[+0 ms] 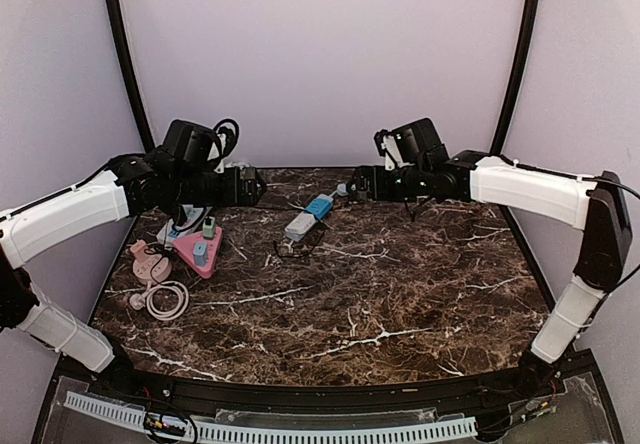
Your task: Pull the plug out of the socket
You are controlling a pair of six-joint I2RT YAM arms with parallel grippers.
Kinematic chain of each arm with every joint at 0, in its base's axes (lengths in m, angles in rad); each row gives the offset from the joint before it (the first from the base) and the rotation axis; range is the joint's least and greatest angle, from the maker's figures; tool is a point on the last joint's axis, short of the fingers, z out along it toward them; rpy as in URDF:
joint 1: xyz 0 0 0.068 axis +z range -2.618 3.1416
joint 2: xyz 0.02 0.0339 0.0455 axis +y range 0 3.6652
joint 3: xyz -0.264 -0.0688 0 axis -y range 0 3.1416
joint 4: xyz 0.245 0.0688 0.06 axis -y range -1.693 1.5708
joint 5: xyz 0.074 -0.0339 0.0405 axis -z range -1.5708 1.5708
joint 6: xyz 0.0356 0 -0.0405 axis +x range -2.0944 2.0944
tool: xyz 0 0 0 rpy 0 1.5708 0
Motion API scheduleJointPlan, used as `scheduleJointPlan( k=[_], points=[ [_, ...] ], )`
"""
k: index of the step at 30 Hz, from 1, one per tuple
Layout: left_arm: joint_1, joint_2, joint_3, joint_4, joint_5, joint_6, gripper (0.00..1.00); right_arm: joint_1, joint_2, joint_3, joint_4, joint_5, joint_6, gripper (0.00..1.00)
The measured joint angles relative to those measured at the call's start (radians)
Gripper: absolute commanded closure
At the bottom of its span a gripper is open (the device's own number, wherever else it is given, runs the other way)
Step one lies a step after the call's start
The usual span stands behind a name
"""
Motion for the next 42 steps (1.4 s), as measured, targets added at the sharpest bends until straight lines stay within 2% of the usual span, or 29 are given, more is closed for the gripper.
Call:
scheduleJointPlan(
  k=[7,14,25,36,42],
  points=[
    [0.0,0.0,0.0,-0.019,-0.001,-0.032,0.01,-0.003,0.218,0.174,-0.011,-0.12,0.027,0.02],
    [0.0,0.0,-0.027,-0.058,0.0,-0.062,0.01,-0.023,0.403,0.304,-0.006,-0.216,0.092,0.11],
    [0.003,-0.047,-0.076,-0.099,0.003,-0.094,0.01,-0.028,0.505,0.289,0.1,-0.409,0.208,0.35],
    [0.004,-0.047,-0.078,-0.098,0.027,-0.115,0.01,0.001,0.554,0.272,0.142,-0.443,0.266,0.53],
    [0.004,-0.047,-0.078,-0.097,0.031,-0.117,0.01,0.002,0.561,0.262,0.142,-0.432,0.28,0.79]
  ],
)
